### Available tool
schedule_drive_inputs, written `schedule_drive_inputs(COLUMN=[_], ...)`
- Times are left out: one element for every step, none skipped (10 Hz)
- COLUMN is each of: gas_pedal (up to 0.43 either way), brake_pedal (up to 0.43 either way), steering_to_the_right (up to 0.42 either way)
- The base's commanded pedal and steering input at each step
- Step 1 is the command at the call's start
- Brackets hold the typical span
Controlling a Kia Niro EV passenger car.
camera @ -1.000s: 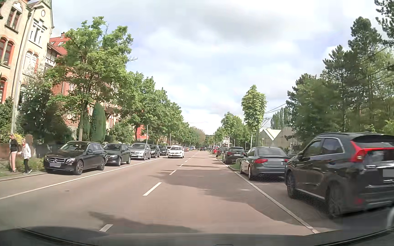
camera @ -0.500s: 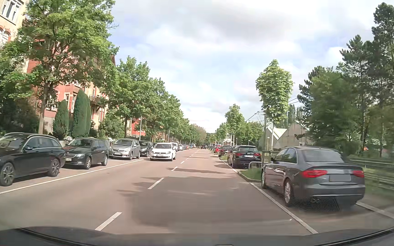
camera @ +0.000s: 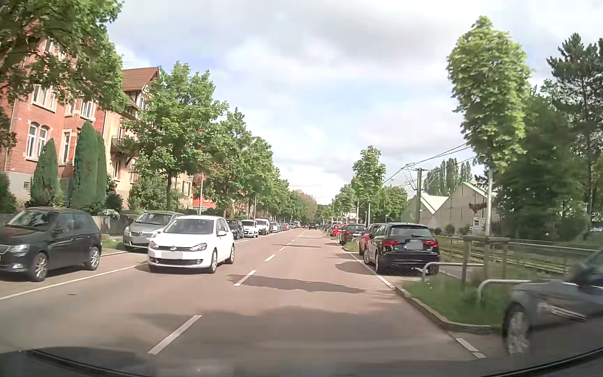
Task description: Follow the waypoints while adhering to traffic rules and regulations
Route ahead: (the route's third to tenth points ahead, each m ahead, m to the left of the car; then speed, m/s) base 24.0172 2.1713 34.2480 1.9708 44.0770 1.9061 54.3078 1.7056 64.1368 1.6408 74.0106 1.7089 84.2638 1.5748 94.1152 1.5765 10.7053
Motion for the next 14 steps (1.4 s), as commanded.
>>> schedule_drive_inputs(gas_pedal=[0.039,0.039,0.039,0.039,0.039,0.039,0.047,0.047,0.059,0.059,0.059,0.059,0.059,0.059], brake_pedal=[0.0,0.0,0.0,0.0,0.0,0.0,0.0,0.0,0.0,0.0,0.0,0.0,0.0,0.0], steering_to_the_right=[-0.001,-0.001,-0.001,-0.001,0.001,0.003,0.003,0.004,0.004,0.004,0.004,0.004,0.004,0.004])
